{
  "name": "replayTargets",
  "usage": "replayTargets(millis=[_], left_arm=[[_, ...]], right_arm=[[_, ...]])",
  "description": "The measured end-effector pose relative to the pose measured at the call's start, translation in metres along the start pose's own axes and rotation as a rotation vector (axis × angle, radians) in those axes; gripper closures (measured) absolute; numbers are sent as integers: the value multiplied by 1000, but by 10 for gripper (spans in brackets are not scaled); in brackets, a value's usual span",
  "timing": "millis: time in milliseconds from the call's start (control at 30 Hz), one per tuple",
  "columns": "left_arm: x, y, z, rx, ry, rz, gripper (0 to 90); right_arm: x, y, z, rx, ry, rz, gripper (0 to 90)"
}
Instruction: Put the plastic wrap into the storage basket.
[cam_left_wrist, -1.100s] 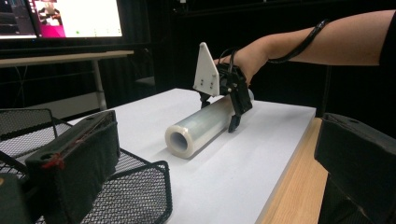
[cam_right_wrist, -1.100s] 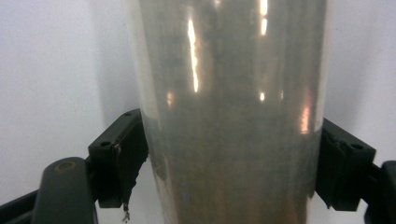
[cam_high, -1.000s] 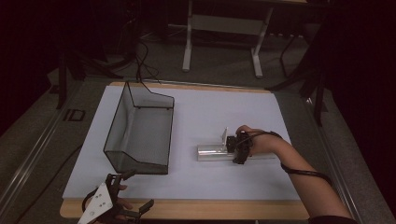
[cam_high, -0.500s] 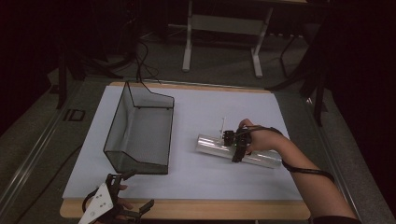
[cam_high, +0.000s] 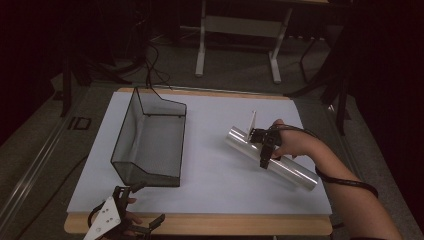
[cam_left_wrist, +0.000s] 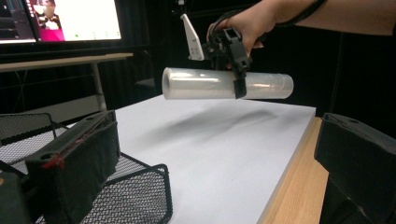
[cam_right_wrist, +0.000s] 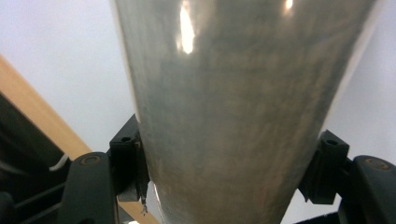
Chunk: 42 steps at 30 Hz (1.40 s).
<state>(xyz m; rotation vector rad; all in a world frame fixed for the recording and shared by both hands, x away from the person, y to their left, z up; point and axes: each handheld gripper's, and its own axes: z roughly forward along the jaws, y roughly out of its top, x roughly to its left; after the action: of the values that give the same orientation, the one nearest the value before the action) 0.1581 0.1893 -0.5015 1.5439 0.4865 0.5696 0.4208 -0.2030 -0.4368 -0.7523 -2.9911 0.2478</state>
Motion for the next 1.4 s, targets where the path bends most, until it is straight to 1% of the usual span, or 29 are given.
replayTargets(millis=[33,67,133,167,200,233,267,300,333,400,433,467,500,533,567,600,633,667,733,767,867,1067,1267,1400], left_arm=[[0,0,0,-3,-1,-2,6],[0,0,0,-3,-1,-2,6],[0,0,0,-2,-2,-3,6],[0,0,0,-2,-2,-1,6],[0,0,0,-4,-4,-3,6],[0,0,0,-5,-4,-3,6],[0,1,0,-6,-3,3,6],[0,1,0,-6,-3,3,6],[0,1,0,-10,-4,1,6],[0,1,0,-8,-4,1,6],[0,1,0,-9,-5,2,6],[0,1,0,-7,-7,2,6],[0,1,1,-6,-9,3,6],[0,1,1,-7,-10,5,6],[0,1,1,-6,-11,7,6],[0,1,1,-7,-12,9,6],[0,1,1,-8,-14,8,6],[0,1,1,-8,-14,8,6],[0,1,2,-9,-18,6,6],[0,1,2,-7,-18,9,6],[0,1,2,-9,-19,9,6],[-1,1,2,-9,-21,13,6],[-1,0,3,-1,-26,14,6],[-1,1,2,0,-23,16,6]], right_arm=[[-2,0,2,-7,-3,26,322],[-2,0,2,-7,-3,26,322],[-9,0,6,-36,7,75,322],[-12,1,9,-59,9,103,322],[-16,2,15,-105,21,135,322],[-16,2,15,-105,21,135,322],[-17,3,19,-153,16,157,322],[-17,3,19,-153,16,157,322],[-17,4,22,-164,5,163,322],[-19,6,30,-211,-11,184,322],[-19,6,30,-211,-11,184,322],[-20,7,33,-223,-15,190,322],[-22,8,37,-230,-21,207,322],[-22,9,39,-237,-30,234,323],[-24,10,42,-245,-37,247,323],[-25,11,45,-253,-53,267,323],[-27,10,49,-270,-62,291,323],[-27,10,49,-270,-62,291,323],[-30,9,54,-288,-74,321,323],[-33,7,58,-299,-67,330,323],[-33,8,61,-301,-70,337,322],[-33,4,62,-341,-65,337,321],[-33,4,62,-334,-70,331,319],[-33,5,62,-330,-69,335,318]])
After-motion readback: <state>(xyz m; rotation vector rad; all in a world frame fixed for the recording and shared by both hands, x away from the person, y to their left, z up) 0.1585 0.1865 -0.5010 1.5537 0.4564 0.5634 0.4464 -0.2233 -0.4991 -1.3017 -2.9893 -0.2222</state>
